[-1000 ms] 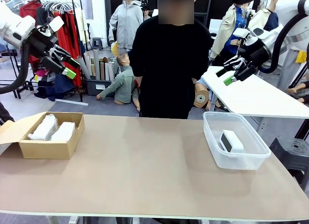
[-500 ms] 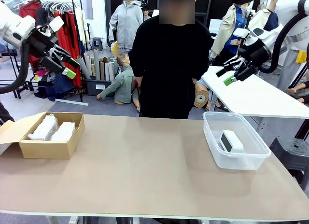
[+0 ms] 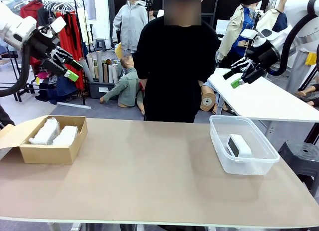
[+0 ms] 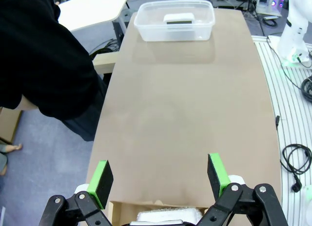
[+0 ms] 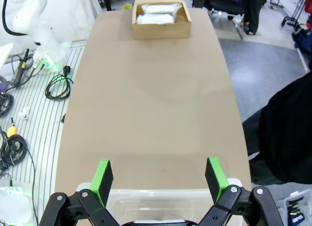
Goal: Separate and place wrapped and unwrapped clocks.
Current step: If the picked Digital clock is wrapped, place it in the Package Box ; if not, place it in the Organizing box.
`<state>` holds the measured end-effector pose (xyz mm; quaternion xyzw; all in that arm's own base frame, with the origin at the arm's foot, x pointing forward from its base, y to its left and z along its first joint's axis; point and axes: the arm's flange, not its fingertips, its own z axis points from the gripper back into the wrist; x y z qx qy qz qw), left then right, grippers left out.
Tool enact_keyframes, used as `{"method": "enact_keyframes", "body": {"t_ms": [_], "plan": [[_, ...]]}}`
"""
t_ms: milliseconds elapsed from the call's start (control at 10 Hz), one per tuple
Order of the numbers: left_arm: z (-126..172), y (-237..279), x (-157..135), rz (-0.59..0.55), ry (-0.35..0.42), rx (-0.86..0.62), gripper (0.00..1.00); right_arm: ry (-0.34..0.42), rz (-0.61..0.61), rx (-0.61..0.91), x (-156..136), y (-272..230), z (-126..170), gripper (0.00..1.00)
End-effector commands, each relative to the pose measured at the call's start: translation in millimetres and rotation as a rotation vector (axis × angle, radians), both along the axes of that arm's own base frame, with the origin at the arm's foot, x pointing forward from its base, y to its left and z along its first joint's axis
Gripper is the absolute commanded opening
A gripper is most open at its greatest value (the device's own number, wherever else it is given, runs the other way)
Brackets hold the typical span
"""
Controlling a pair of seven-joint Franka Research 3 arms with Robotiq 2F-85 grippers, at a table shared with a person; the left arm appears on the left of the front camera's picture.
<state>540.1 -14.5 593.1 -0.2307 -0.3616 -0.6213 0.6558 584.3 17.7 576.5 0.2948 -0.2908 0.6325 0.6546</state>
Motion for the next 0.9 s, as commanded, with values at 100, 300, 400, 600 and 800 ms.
{"method": "enact_keyframes", "body": {"t_ms": [100, 300, 400, 600, 800], "plan": [[1.2, 0.0, -1.1, 0.0, -0.003, 0.002, 1.0, -0.001, 0.002, -0.001, -1.5, -0.2, 1.5, 1.0], [1.2, 0.0, -1.1, 0.0, -0.003, 0.002, 1.0, -0.001, 0.002, -0.001, -1.5, -0.2, 1.5, 1.0], [1.2, 0.0, -1.1, 0.0, -0.003, 0.002, 1.0, -0.001, 0.002, -0.001, -1.5, -0.2, 1.5, 1.0], [1.2, 0.0, -1.1, 0.0, -0.003, 0.002, 1.0, -0.001, 0.002, -0.001, -1.5, -0.2, 1.5, 1.0], [1.2, 0.0, -1.1, 0.0, -0.003, 0.002, 1.0, -0.001, 0.002, -0.001, -1.5, -0.2, 1.5, 1.0]]}}
